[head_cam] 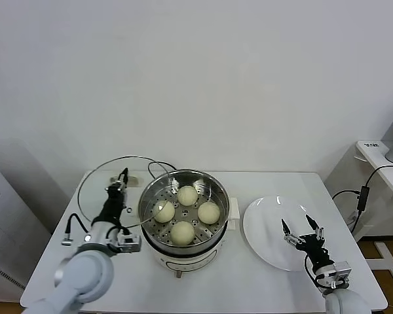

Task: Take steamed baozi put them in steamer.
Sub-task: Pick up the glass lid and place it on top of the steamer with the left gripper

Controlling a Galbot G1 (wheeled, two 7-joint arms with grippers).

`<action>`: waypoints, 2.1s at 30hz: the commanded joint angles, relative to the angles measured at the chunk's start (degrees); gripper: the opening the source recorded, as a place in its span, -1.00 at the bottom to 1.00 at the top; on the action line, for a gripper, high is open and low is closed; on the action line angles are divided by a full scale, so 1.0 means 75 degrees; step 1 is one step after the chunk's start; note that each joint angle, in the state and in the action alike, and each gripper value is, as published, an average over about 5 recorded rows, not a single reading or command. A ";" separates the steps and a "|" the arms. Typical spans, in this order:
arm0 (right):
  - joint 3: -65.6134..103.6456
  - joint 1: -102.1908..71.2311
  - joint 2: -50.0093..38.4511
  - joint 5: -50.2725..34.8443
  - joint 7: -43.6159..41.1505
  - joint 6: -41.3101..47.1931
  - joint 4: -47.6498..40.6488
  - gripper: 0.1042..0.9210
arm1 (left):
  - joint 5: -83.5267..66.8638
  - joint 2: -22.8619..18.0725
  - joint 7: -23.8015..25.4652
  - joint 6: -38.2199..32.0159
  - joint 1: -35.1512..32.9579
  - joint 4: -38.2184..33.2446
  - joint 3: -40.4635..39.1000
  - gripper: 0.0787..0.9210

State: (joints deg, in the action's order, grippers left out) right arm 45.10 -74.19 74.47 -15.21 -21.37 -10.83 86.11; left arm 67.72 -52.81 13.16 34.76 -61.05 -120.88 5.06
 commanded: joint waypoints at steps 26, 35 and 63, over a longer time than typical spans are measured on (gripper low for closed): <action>-0.0034 0.0191 0.0029 0.0132 0.0038 0.0044 -0.0232 0.76 | 0.1156 -0.1435 -0.0022 0.0735 0.0872 0.0531 -0.2111 -0.93; -0.0041 0.0216 0.0043 0.0155 0.0037 0.0040 -0.0295 0.76 | 0.1370 -0.1644 -0.0005 0.0792 0.0826 0.0595 -0.2388 -0.93; 0.0000 0.0185 0.0110 0.0173 0.0004 0.0017 -0.0382 0.76 | 0.1470 -0.2073 -0.0146 0.0742 0.0841 0.1084 -0.2600 -0.93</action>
State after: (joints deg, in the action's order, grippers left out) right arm 45.03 -72.76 75.26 -13.89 -21.30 -10.64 83.33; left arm 78.65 -67.87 12.34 40.38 -54.73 -113.37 -14.17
